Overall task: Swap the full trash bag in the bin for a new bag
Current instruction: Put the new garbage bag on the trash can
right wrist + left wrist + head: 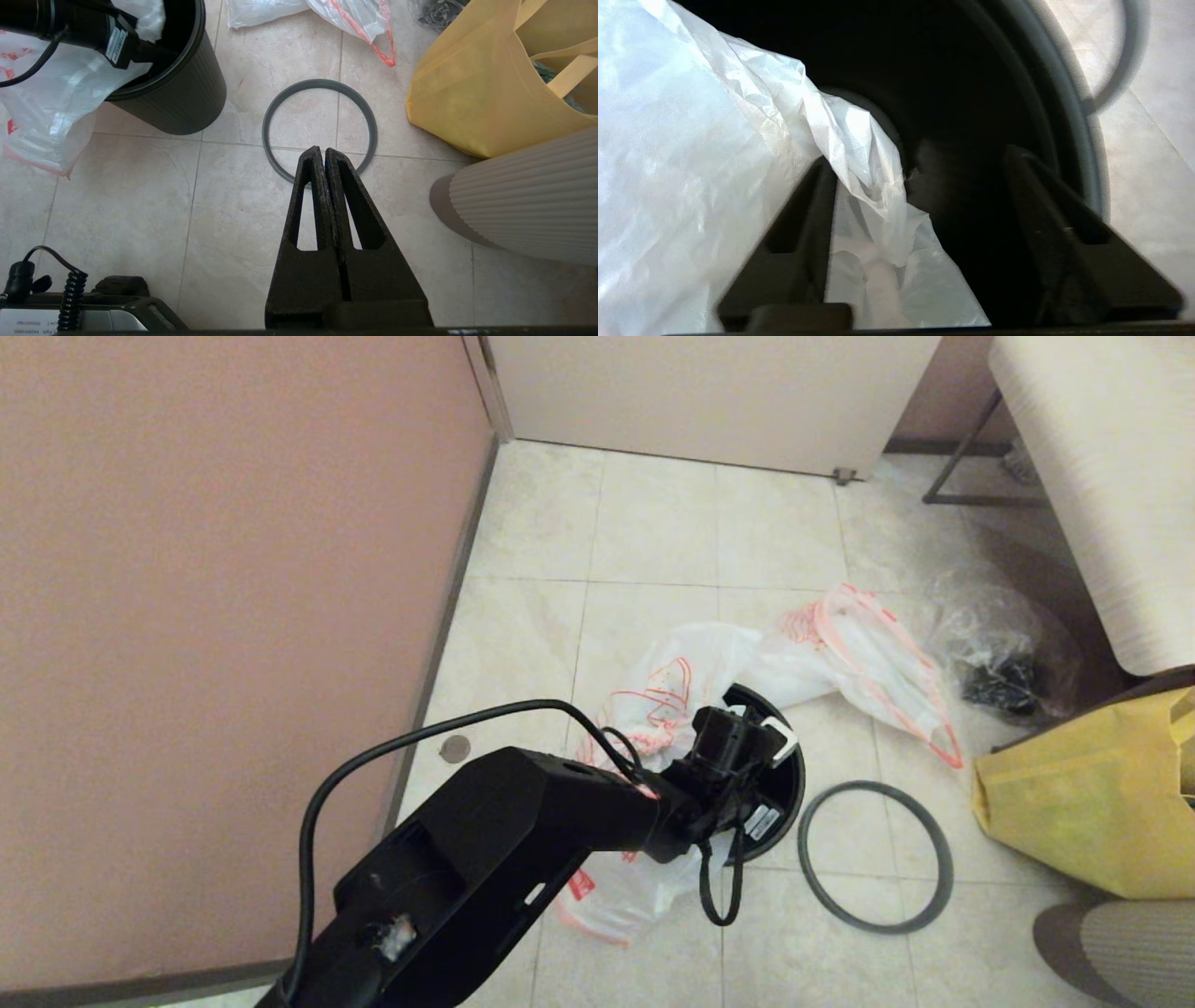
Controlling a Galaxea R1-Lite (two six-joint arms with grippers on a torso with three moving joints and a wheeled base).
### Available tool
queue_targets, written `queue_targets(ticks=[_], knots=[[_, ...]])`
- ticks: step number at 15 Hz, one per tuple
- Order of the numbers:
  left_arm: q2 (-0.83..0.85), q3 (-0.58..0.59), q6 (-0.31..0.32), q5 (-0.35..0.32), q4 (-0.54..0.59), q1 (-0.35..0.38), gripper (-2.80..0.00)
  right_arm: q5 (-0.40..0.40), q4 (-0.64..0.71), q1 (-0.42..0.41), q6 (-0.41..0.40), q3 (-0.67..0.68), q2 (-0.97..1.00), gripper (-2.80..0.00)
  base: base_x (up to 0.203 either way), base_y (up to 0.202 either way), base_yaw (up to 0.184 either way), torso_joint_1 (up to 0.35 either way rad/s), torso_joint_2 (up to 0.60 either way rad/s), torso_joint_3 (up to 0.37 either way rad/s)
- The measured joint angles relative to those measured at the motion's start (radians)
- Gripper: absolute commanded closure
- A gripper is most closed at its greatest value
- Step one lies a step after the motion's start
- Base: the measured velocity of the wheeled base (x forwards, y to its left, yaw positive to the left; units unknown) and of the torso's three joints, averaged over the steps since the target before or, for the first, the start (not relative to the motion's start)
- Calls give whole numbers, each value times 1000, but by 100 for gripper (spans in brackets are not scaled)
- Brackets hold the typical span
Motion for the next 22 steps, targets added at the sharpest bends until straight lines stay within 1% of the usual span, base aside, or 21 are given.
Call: queue_targets(ticks=[1, 2, 4, 6, 8, 11, 13, 15, 19, 20, 22], knots=[[-8, 8, -24, 30, 4, -17, -280, 0, 0, 0, 0, 0, 0, 0, 0, 0, 0, 0, 0, 0], [-17, 13, -34, 47, 14, -32, -280, 0, 0, 0, 0, 0, 0, 0, 0, 0, 0, 0, 0, 0], [-37, 17, -41, 92, 48, -50, -280, 0, 0, 0, 0, 0, 0, 0, 0, 0, 0, 0, 0, 0], [-46, 11, -48, 111, 66, -65, -280, 0, 0, 0, 0, 0, 0, 0, 0, 0, 0, 0, 0, 0], [-50, 6, -66, 120, 50, -55, -280, 0, 0, 0, 0, 0, 0, 0, 0, 0, 0, 0, 0, 0], [-53, 7, -75, 148, -56, -50, -280, 0, 0, 0, 0, 0, 0, 0, 0, 0, 0, 0, 0, 0], [-55, 14, -82, 167, -66, -43, -280, 0, 0, 0, 0, 0, 0, 0, 0, 0, 0, 0, 0, 0], [-57, 21, -105, 180, -68, -46, -280, 0, 0, 0, 0, 0, 0, 0, 0, 0, 0, 0, 0, 0], [-61, 29, -109, 228, -69, -41, -280, 0, 0, 0, 0, 0, 0, 0, 0, 0, 0, 0, 0, 0], [-62, 30, -111, 245, -70, -35, 0, 0, 0, 0, 0, 0, 0, 0, 0, 0, 0, 0, 0, 0], [-62, 32, -114, 254, -69, -22, 0, 0, 0, 0, 0, 0, 0, 0, 0, 0, 0, 0, 0, 0]])
